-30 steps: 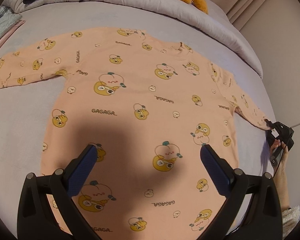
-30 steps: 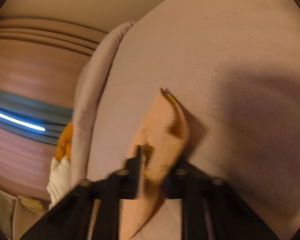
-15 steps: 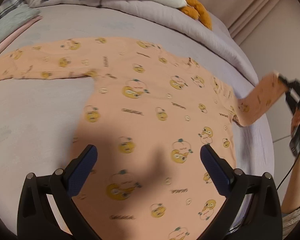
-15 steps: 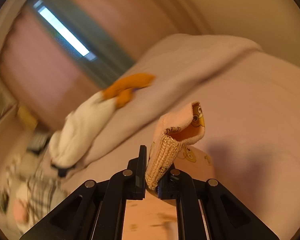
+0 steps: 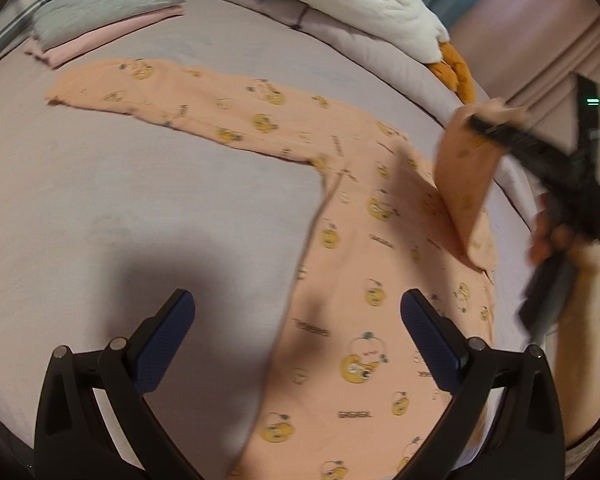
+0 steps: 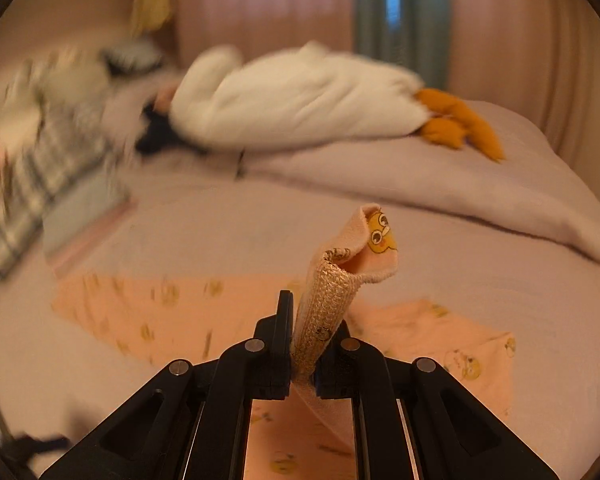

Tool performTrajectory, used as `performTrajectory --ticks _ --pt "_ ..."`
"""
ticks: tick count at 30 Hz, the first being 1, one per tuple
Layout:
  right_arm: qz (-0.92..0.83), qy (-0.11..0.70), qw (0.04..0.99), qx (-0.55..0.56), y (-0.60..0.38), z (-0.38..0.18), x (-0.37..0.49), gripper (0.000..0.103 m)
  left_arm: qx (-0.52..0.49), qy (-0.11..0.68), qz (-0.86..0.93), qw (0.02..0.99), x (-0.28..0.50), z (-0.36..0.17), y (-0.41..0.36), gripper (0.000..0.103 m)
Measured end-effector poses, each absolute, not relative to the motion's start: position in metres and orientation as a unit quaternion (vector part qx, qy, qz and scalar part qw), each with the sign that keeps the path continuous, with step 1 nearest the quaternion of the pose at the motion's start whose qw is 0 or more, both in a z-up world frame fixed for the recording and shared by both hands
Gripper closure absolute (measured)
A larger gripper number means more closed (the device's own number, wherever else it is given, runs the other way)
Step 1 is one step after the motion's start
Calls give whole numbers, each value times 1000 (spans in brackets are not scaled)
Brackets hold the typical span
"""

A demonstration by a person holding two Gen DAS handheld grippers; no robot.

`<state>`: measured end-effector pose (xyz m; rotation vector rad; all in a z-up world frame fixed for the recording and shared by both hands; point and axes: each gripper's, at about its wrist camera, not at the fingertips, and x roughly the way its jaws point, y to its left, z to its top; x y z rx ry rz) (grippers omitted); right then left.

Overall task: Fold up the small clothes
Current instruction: 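Lift the sleeve and fold it across the shirt body with the right gripper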

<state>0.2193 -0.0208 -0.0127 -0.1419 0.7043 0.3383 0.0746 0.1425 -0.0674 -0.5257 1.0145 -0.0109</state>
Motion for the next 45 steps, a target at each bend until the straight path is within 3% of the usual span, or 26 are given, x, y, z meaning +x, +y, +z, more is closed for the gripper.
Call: performTrajectory --ticks 7,8,9,10,14,18,23,29,33,41,45 --pt "164 393 878 -220 48 -94 214 92 -265 482 13 835 73 -76 166 0" --pt "171 400 871 -231 54 -100 213 85 -268 481 16 835 74 -76 168 0" --pt "178 407 863 -240 57 -105 210 72 -270 480 17 834 73 -77 171 0" --pt "187 414 856 -247 60 -108 208 67 -272 479 18 834 73 -77 174 0" --pt "266 405 848 -215 55 -86 195 62 -284 476 25 832 73 -78 183 0" --pt "335 401 849 -71 5 -43 201 47 -300 470 34 830 72 -82 196 0" --pt "296 403 866 15 -48 -34 221 47 -338 458 36 821 76 -87 216 0" --pt "300 415 859 -3 -30 -58 218 72 -388 431 55 813 91 -91 255 0" --pt "324 403 856 -12 0 -64 215 78 -408 406 73 815 99 -91 283 0" --pt "315 422 847 -74 35 -108 226 78 -471 387 96 787 119 -116 328 1" --pt "329 416 844 -74 31 -92 221 78 -464 373 105 797 131 -114 337 1"
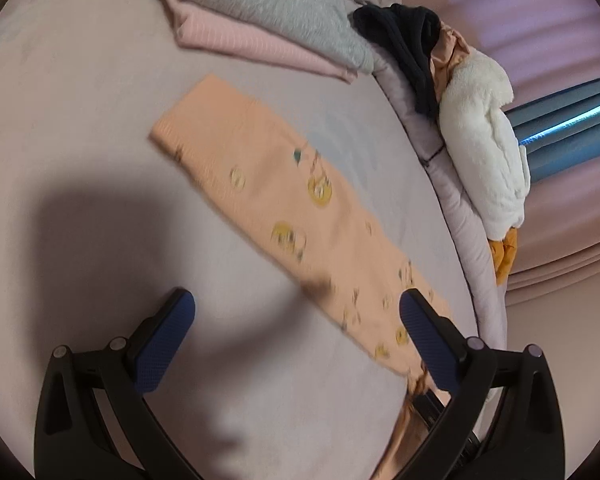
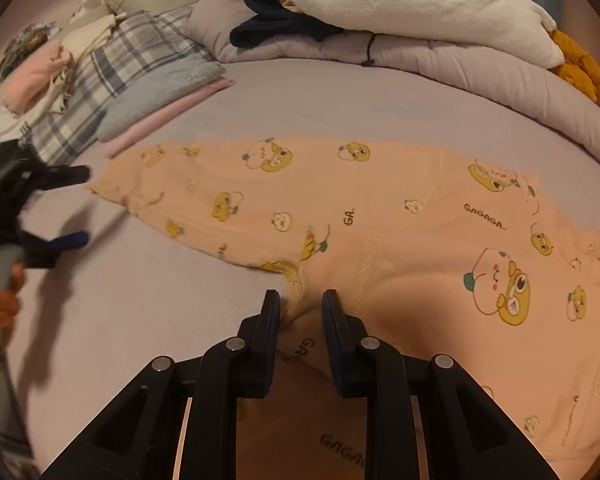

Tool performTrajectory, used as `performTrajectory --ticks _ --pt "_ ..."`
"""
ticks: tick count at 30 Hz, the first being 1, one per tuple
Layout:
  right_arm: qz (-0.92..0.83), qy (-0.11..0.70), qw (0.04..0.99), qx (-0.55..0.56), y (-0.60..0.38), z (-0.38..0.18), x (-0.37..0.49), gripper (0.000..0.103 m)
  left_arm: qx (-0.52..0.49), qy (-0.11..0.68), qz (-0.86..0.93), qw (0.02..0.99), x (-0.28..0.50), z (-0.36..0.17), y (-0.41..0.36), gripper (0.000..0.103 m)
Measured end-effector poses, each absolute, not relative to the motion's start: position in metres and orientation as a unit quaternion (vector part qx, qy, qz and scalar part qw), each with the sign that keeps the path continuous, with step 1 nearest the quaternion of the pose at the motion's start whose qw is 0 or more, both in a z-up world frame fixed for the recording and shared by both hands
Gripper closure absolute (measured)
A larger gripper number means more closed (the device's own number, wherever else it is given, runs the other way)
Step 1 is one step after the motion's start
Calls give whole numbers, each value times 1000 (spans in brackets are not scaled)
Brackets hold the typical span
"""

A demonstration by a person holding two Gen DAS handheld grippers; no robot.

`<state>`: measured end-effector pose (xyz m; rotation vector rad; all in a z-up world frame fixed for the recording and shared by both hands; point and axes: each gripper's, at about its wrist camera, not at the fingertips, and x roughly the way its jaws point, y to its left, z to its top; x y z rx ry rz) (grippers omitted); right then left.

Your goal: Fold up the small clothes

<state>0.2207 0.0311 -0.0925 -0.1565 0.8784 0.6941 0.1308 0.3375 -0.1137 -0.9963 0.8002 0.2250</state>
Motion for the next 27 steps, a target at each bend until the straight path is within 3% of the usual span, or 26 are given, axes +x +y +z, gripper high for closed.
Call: performTrajectory --ticks 14,17,20,22,24,27 --pt "347 402 847 28 -32 -78 178 78 -525 300 85 792 158 -123 386 2" --pt "343 397 851 38 -40 -75 174 78 -533 290 92 790 159 -123 396 8" --pt "337 392 855 35 -44 -76 170 78 -538 289 111 784 158 -124 401 27" --pt "331 392 858 30 -46 -78 167 78 -535 299 134 779 157 -126 402 59" --pt "326 396 858 29 -49 -81 167 78 -529 310 154 775 156 -128 403 81" --pt "317 403 858 37 -54 -86 168 78 -534 312 161 769 152 -128 404 90"
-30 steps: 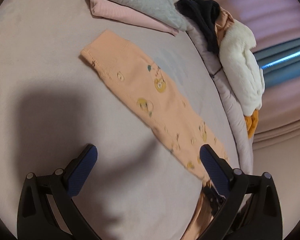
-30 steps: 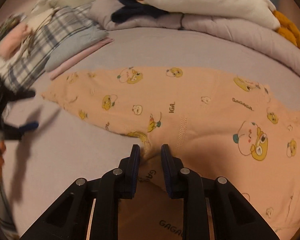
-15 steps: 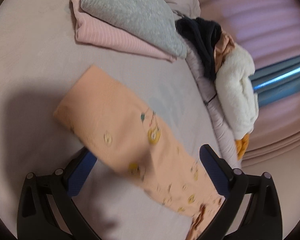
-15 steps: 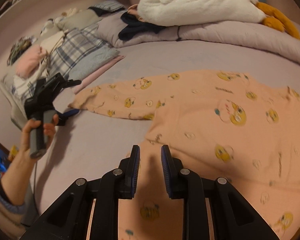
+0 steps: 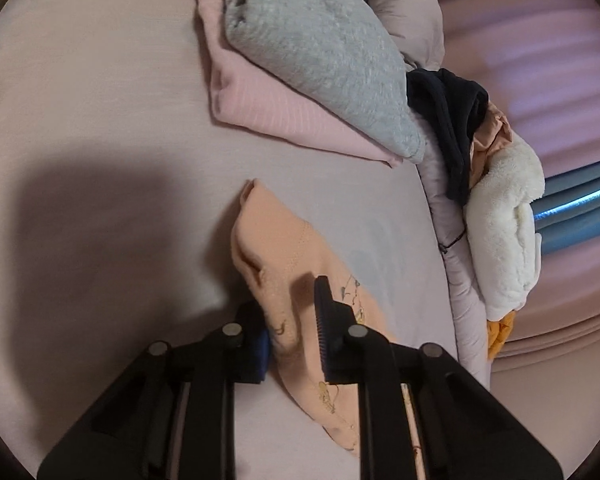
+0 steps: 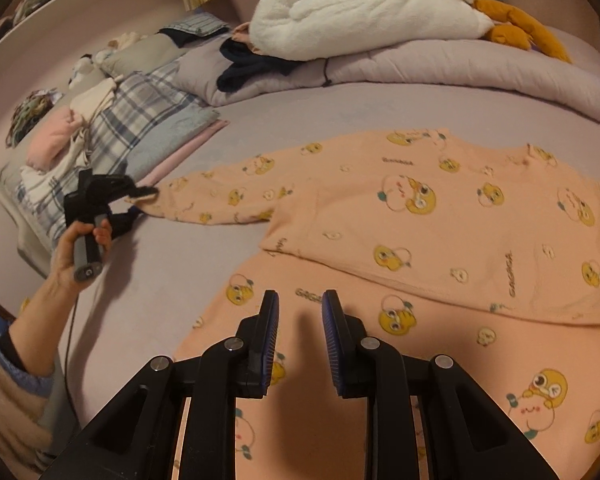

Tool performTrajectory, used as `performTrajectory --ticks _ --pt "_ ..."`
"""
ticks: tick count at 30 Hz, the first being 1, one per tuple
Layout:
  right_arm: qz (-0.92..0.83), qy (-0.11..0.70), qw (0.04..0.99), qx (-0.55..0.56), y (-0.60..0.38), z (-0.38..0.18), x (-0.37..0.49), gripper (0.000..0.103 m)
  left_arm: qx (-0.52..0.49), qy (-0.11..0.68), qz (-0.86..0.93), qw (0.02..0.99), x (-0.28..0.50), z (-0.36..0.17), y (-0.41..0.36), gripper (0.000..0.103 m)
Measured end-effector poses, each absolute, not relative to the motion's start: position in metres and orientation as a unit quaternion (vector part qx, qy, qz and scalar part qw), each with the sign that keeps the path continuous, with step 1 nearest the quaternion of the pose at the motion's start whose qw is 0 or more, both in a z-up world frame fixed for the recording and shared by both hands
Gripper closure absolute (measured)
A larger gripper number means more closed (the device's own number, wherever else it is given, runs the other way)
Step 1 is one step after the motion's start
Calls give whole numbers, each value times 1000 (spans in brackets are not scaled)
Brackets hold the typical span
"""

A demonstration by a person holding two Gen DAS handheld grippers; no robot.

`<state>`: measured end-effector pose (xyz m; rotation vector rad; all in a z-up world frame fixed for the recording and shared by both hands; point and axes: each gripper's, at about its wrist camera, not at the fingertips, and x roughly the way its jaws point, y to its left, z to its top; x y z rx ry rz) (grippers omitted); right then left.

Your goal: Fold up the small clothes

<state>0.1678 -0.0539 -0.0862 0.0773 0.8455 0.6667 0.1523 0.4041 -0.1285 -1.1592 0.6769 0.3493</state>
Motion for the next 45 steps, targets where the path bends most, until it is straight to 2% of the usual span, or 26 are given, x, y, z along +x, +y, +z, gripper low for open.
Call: performTrajectory --ticks 1,10,20,26,32,41,44,45 --pt "316 405 857 42 -56 -87 168 78 -535 313 161 768 152 -128 404 95" --pt "309 403 859 72 -70 -85 165 78 -470 308 106 820 165 -76 368 97" --pt "299 393 863 106 -95 -81 158 78 -369 325 -10 871 187 -14 257 97" --pt "284 387 863 155 -127 -80 160 78 -327 344 -93 876 200 5 175 97" --pt "265 393 851 225 -162 -91 172 78 -274 390 -148 867 214 -11 84 97" --pt "220 392 828 334 -214 -111 185 78 -192 470 -172 844 228 -69 -18 96" --pt "212 394 822 352 -226 -117 184 76 -188 499 -183 826 234 -86 -32 91" --pt "210 395 821 355 -228 -119 183 75 -184 502 -189 823 233 -89 -33 85"
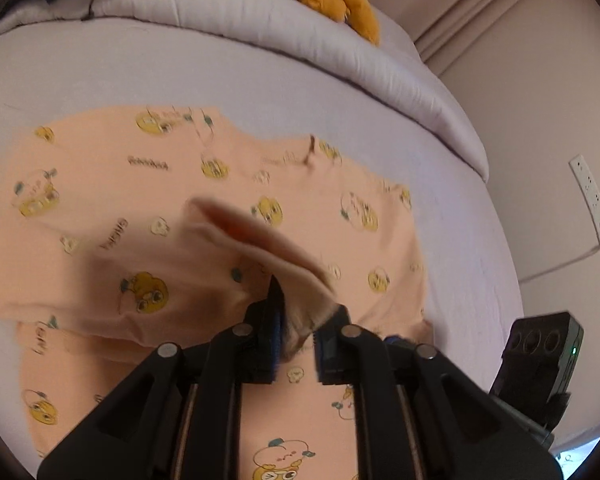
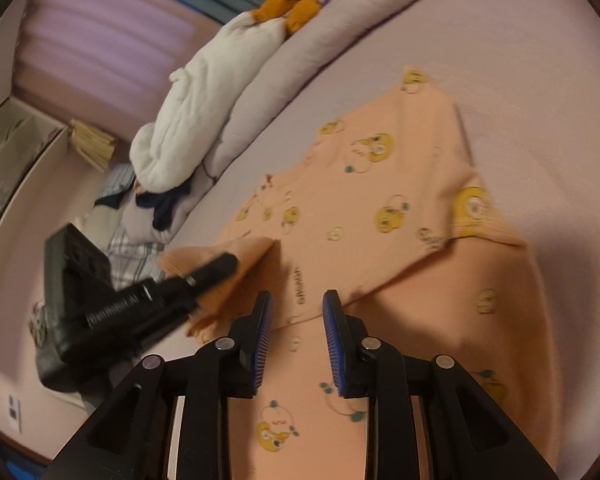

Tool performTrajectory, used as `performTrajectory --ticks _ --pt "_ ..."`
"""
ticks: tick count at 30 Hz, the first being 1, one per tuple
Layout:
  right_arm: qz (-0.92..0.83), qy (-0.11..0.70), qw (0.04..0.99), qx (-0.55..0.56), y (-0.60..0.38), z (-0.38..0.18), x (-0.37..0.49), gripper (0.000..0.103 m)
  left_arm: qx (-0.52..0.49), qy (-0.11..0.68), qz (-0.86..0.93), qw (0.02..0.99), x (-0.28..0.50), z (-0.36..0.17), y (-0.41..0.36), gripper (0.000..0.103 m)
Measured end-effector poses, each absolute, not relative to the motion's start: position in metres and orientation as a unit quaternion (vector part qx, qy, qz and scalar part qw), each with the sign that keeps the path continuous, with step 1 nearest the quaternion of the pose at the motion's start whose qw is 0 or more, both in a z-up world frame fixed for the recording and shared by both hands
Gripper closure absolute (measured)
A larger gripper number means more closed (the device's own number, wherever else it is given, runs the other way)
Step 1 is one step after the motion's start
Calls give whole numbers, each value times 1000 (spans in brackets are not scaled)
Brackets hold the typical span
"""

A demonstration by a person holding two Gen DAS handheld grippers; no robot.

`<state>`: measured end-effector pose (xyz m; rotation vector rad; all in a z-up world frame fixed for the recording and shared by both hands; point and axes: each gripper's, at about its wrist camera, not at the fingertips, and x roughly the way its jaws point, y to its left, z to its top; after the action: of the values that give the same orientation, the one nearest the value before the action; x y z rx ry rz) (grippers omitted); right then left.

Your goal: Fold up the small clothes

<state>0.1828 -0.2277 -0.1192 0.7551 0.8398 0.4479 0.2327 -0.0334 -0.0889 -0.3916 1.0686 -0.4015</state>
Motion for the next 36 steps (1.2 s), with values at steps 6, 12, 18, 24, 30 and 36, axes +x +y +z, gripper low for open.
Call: performTrajectory --ticks 6,12,18,24,30,36 --pt "209 392 813 377 -234 -121 182 69 -137 497 -228 826 226 -75 -46 32" --pt "232 390 814 363 -223 -114 184 69 -128 476 -223 841 202 -61 -25 32" --pt "227 412 823 318 -208 -115 198 68 -148 475 -186 847 182 -67 13 32" --pt "199 437 835 269 -195 -124 216 68 -175 473 -144 851 150 -79 59 32" --pt "214 438 836 251 -186 -122 224 68 -193 472 -101 854 124 -88 95 32" --pt "202 441 858 166 -164 -110 227 97 -214 466 -83 854 108 -90 118 32"
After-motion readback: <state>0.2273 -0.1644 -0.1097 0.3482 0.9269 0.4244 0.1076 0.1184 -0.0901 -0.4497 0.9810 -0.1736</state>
